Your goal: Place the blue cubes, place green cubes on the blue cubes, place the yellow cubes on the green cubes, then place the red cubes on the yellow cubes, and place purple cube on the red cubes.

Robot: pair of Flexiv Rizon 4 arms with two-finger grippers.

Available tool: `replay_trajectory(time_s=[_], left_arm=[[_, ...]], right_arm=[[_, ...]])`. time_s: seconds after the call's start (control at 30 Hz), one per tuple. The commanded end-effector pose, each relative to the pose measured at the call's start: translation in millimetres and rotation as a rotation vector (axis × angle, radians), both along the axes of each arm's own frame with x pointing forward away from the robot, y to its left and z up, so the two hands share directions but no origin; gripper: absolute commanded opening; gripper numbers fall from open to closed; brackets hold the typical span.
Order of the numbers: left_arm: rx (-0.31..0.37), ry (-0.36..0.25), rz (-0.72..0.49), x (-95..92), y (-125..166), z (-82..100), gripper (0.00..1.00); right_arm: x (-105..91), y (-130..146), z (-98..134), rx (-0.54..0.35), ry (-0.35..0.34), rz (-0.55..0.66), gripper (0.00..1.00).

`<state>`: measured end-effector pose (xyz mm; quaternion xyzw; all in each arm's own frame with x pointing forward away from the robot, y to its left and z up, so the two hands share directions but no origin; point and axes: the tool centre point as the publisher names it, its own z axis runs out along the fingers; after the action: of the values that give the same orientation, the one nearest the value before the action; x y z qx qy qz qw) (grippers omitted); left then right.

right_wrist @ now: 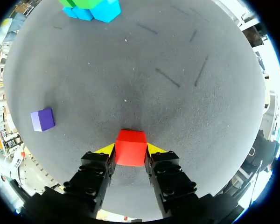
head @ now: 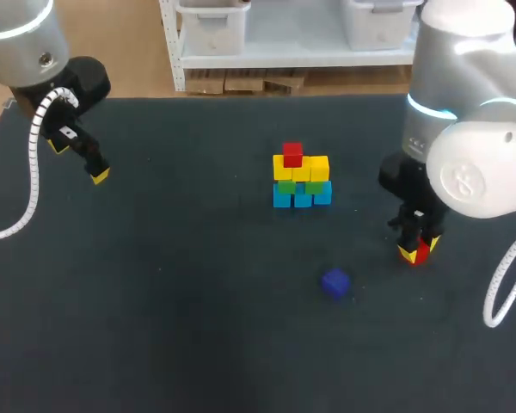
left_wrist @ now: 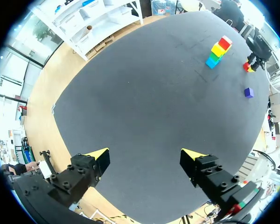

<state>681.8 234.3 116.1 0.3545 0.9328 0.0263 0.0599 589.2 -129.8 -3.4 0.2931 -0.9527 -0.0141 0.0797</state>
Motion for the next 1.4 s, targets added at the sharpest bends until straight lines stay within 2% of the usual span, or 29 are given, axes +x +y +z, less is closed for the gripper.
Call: replay_trajectory(time_s=[0.03,0.13,0.27,0.4,0.53,0.63,0.7,0.87,1.07,1.4], left_arm=[[-0.001,0.003,-0.002,1.6,0.6,0.1,1.00],[-0.001,0.003,-0.002,1.6,0.6,0.1,1.00],[-0.001,0.003,-0.002,1.6,0.6,0.1,1.00],[-0.001,0.003,-0.002,1.6,0.6,0.1,1.00],[-0.001,0.003,-0.002,1.6,0.6,0.1,1.00],[-0.001,0.003,-0.002,1.6,0.6,0.1,1.00],[-0.001,0.003,-0.002,1.6,0.6,0.1,1.00],[-0.001,0.003,-0.002,1.6,0.6,0.1,1.00],[-0.001,0.003,-0.002,1.6,0.6,0.1,1.00],[-0.001,0.003,-0.002,1.6,0.6,0.1,1.00]], right_arm=[[5.6,1.3,6.4,-0.008,-0.023,0.026,0.00],[11.2,3.0,16.2,-0.013,-0.068,0.092,0.00],[21.5,7.9,33.6,-0.001,-0.137,0.255,0.00],[30.4,10.7,48.5,0.024,-0.166,0.411,0.00],[38.0,12.7,63.3,0.032,-0.171,0.547,0.00],[44.6,17.2,75.6,0.026,-0.138,0.670,0.00],[49.4,20.1,86.2,-0.018,-0.125,0.739,0.00],[65.3,27.7,112.1,-0.062,-0.082,0.895,0.00],[81.5,40.5,133.2,-0.058,-0.053,0.977,0.00],[95.8,62.5,129.9,-0.032,-0.023,1.011,0.00]])
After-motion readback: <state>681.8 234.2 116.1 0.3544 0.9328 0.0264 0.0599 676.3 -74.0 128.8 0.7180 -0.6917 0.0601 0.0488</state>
